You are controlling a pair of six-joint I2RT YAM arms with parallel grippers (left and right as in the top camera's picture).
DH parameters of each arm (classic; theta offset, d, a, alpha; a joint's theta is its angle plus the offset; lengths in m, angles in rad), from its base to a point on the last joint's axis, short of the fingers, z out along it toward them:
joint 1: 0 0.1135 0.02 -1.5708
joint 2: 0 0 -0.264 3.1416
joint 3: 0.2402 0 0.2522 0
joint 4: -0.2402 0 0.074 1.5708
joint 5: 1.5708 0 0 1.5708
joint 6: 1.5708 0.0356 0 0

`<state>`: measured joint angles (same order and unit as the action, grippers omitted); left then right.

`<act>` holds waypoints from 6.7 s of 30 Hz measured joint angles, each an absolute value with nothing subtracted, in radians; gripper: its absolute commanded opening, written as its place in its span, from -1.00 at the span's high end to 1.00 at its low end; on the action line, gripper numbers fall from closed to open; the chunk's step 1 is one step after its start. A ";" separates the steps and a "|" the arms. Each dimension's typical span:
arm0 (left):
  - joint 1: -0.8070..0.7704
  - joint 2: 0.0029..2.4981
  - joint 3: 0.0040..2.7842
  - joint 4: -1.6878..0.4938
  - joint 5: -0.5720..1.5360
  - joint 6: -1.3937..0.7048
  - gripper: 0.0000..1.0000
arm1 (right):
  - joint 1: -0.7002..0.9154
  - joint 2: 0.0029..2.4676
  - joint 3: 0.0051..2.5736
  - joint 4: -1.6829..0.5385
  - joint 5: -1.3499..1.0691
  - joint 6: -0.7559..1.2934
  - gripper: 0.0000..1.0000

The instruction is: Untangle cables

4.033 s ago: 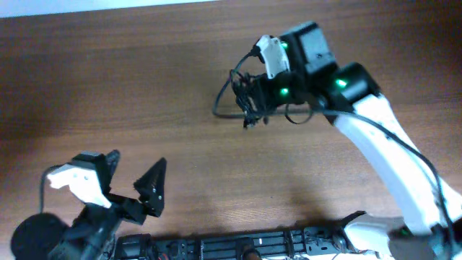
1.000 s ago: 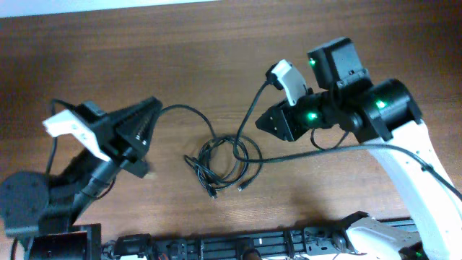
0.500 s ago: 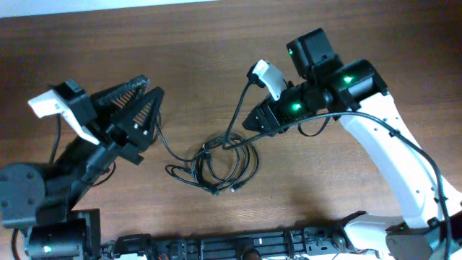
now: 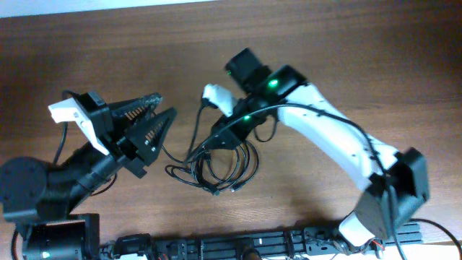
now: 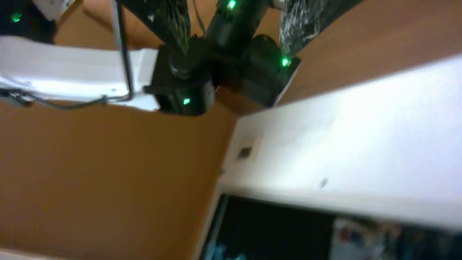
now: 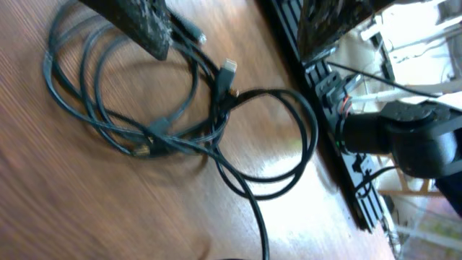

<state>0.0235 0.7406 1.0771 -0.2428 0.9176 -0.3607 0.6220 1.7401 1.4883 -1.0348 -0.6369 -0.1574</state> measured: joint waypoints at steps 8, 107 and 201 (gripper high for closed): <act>0.255 0.743 1.119 -0.409 0.881 -0.257 0.13 | 0.704 1.832 1.488 -0.870 -0.625 -0.103 -0.11; 0.402 0.743 1.227 -0.984 0.738 -0.171 -0.11 | 0.625 2.031 2.311 -1.236 -0.513 0.167 0.92; -0.218 1.107 1.011 -0.424 0.930 0.057 -0.43 | 0.492 1.994 3.060 -1.471 -0.495 0.485 0.93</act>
